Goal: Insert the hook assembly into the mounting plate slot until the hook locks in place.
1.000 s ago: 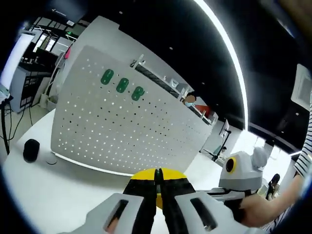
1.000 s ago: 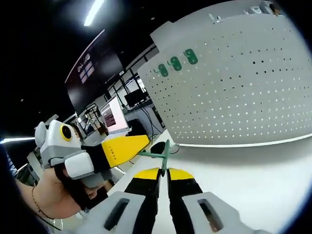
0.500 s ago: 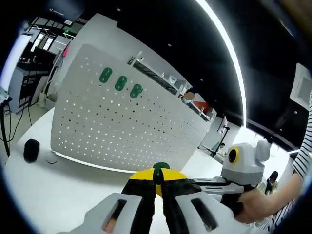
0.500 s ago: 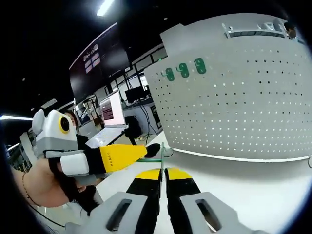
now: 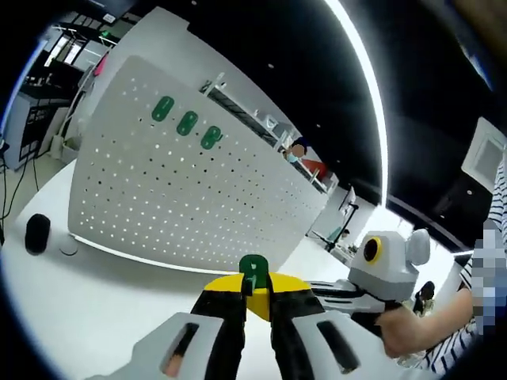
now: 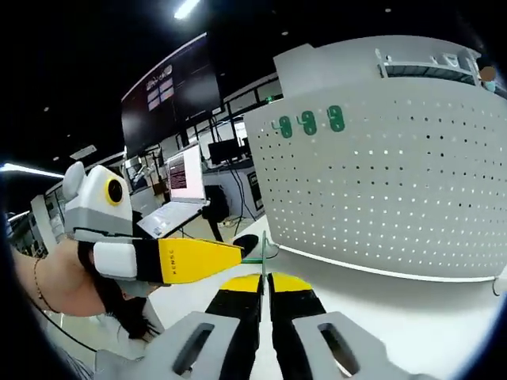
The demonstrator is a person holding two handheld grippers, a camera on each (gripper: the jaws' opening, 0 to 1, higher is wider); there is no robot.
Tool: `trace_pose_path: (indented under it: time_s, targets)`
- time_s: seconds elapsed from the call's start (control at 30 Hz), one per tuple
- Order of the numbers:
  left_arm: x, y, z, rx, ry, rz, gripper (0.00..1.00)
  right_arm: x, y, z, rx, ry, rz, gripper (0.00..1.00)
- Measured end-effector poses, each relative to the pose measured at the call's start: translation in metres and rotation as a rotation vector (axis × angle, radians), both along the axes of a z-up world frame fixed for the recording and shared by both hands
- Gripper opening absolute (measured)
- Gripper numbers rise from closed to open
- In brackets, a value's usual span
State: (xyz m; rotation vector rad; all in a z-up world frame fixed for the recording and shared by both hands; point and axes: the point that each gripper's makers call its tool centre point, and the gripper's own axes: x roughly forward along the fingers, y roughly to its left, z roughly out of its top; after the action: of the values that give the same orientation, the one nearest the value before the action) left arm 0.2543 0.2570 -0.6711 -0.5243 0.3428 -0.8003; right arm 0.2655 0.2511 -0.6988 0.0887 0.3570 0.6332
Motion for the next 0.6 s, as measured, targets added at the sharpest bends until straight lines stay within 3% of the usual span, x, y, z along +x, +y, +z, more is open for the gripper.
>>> trace_pose_path:
  time_s: [0.2, 0.6]
  targets:
    - [-0.0015, 0.0009, -0.0041, -0.020, 0.039, -0.016, 0.05, -0.0011, 0.0012, 0.0020, -0.011, -0.024, 0.022, 0.00]
    - [-0.0036, 0.0013, -0.0035, -0.022, 0.044, -0.030, 0.03, -0.0033, 0.0029, 0.0030, -0.025, -0.039, 0.037, 0.00]
